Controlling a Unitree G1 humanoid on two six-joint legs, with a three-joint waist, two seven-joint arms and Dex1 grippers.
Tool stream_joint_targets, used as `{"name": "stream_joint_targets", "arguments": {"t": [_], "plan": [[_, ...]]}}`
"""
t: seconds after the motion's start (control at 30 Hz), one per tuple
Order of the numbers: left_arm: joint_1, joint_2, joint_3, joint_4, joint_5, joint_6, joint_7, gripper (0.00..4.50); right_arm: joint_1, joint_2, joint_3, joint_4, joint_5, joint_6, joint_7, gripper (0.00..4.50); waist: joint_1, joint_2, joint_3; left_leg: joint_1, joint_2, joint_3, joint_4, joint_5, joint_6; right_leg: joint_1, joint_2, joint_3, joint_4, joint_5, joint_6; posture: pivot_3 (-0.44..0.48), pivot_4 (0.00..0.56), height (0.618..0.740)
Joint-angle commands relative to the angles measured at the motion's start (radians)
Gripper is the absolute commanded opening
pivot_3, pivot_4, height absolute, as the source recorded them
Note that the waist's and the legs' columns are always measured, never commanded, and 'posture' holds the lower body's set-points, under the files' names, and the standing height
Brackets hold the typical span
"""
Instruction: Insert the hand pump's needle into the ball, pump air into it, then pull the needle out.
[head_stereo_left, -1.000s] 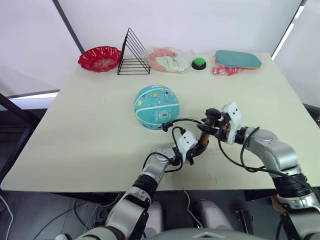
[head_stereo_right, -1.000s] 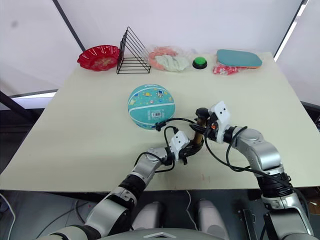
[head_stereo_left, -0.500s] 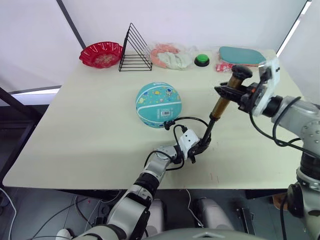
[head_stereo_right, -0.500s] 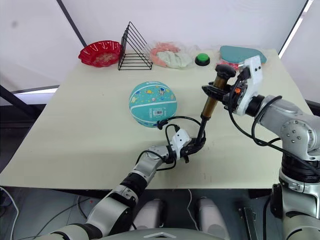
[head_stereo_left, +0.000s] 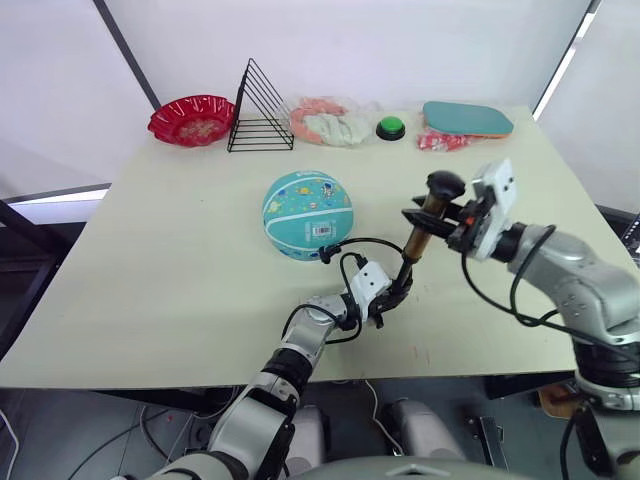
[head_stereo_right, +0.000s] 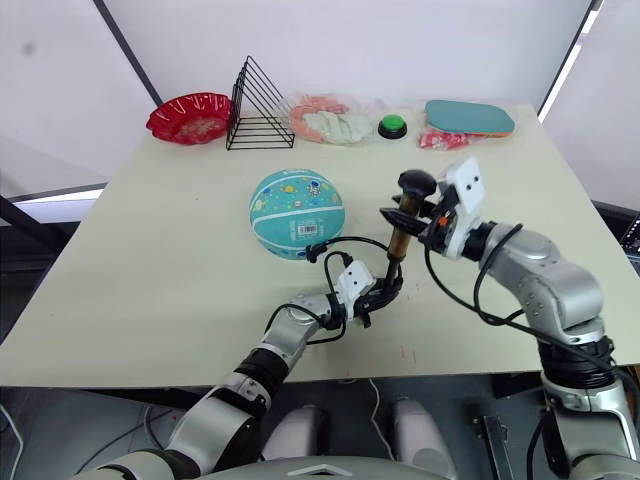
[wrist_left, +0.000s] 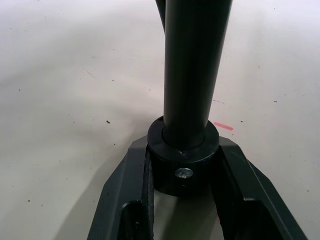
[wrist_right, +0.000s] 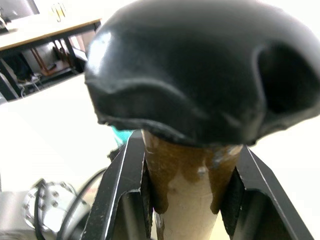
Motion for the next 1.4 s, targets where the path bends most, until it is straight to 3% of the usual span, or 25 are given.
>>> {"name": "stream_joint_targets", "arguments": {"t": [0.03,0.13,0.17,0.33,0.57,0.87,1.13,1.27,1.4], "plan": [[0.041,0.004,-0.009,0.056,0.008,0.048,-0.006,1.05,0.100,0.047,0.186,0.264,-0.171,-0.100,0.038,1.06,0.000,-0.001,-0.003,0.000,0.000,0.000,0.000,0.000,0.000,0.000,0.000,0.000,0.000,0.000,0.000,0.000,0.150,0.740],[0.042,0.005,-0.008,0.052,0.008,0.051,-0.006,1.05,0.120,0.070,0.234,0.384,-0.246,-0.188,0.067,1.06,0.000,-0.006,-0.009,0.002,0.000,0.000,-0.001,0.000,0.000,0.001,0.001,0.000,0.000,0.000,0.000,0.000,0.150,0.740],[0.042,0.005,-0.008,0.051,0.008,0.052,-0.006,1.05,0.119,0.077,0.232,0.399,-0.252,-0.201,0.075,1.06,-0.001,-0.006,-0.009,0.009,0.001,0.000,-0.002,0.000,0.000,0.007,0.001,0.000,0.000,-0.002,-0.003,0.000,0.150,0.740],[0.047,0.010,-0.005,0.044,0.007,0.058,-0.006,1.05,0.088,0.091,0.204,0.389,-0.265,-0.236,0.105,1.06,-0.003,-0.005,-0.010,0.016,0.001,0.001,-0.005,0.000,0.000,0.011,0.001,0.001,0.000,-0.003,-0.006,0.000,0.150,0.740],[0.047,0.011,-0.004,0.047,0.008,0.056,-0.008,1.05,0.051,0.073,0.113,0.242,-0.214,-0.187,0.098,1.06,-0.001,-0.003,-0.004,0.013,0.001,0.001,-0.005,0.000,0.000,0.010,0.001,0.001,0.000,-0.003,-0.005,0.000,0.150,0.740],[0.049,0.008,-0.012,0.055,0.010,0.047,-0.019,1.05,-0.065,-0.020,-0.141,-0.125,0.034,0.098,0.014,1.06,0.011,0.006,0.008,-0.005,-0.001,0.000,-0.002,0.000,0.000,-0.005,-0.001,0.000,0.000,-0.001,-0.001,0.000,0.150,0.740],[0.047,0.002,-0.018,0.067,0.010,0.039,-0.019,1.05,-0.247,-0.081,-0.303,-0.159,0.240,0.279,-0.076,1.06,0.011,0.007,0.018,-0.006,-0.002,0.000,-0.001,0.000,0.000,-0.005,-0.002,0.000,0.000,0.000,0.000,0.000,0.150,0.740],[0.041,0.003,-0.019,0.074,0.008,0.036,-0.020,1.05,-0.244,-0.097,-0.295,-0.159,0.260,0.305,-0.086,1.06,0.012,0.007,0.018,-0.006,-0.002,0.000,-0.001,0.000,0.000,-0.005,-0.002,0.000,0.000,0.000,0.000,0.000,0.150,0.740],[0.045,0.004,-0.020,0.069,0.008,0.036,-0.020,1.05,-0.153,-0.110,-0.188,-0.137,0.169,0.252,-0.052,1.06,0.012,0.007,0.018,-0.006,-0.003,0.000,-0.001,0.000,0.000,-0.005,-0.003,0.000,-0.001,0.000,0.000,0.000,0.150,0.740]]}}
